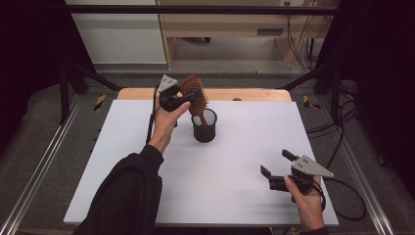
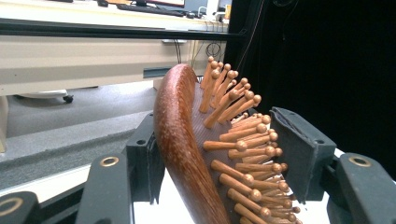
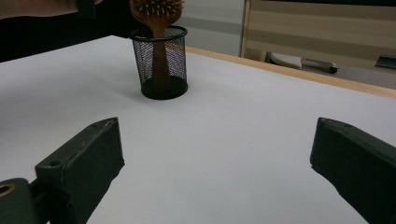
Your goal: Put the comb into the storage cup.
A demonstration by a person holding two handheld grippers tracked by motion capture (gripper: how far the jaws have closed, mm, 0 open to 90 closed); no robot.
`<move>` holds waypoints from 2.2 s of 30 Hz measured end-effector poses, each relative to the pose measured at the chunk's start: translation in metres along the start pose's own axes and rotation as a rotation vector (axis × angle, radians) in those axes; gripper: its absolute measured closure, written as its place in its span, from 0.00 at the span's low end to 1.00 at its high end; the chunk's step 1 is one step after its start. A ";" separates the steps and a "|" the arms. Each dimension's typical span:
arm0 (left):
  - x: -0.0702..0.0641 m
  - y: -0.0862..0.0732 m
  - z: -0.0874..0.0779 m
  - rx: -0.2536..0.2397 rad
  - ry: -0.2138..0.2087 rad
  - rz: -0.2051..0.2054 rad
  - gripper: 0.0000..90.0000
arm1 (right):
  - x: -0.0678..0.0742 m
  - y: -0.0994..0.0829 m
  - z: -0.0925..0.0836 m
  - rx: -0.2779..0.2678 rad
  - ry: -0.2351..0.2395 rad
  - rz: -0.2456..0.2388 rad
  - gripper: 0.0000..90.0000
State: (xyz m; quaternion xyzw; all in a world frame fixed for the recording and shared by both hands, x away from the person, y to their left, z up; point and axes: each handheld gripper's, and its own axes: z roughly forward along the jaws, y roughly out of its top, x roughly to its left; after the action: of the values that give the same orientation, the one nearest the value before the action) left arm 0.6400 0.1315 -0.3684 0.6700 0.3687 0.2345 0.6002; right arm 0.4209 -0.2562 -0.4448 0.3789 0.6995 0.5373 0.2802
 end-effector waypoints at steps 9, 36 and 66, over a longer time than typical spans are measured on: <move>0.003 -0.001 0.000 0.002 0.009 -0.001 0.42 | 0.000 0.000 0.000 0.002 0.004 0.000 0.03; 0.008 -0.003 0.000 0.004 0.026 0.011 0.40 | 0.000 -0.001 0.001 0.004 0.008 -0.001 0.03; 0.015 -0.005 -0.003 0.016 0.029 -0.020 0.37 | 0.000 -0.001 0.001 0.005 0.015 0.001 0.03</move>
State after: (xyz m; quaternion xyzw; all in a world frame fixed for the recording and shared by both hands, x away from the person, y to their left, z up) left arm 0.6456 0.1454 -0.3746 0.6675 0.3860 0.2353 0.5916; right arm 0.4215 -0.2557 -0.4456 0.3760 0.7026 0.5386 0.2737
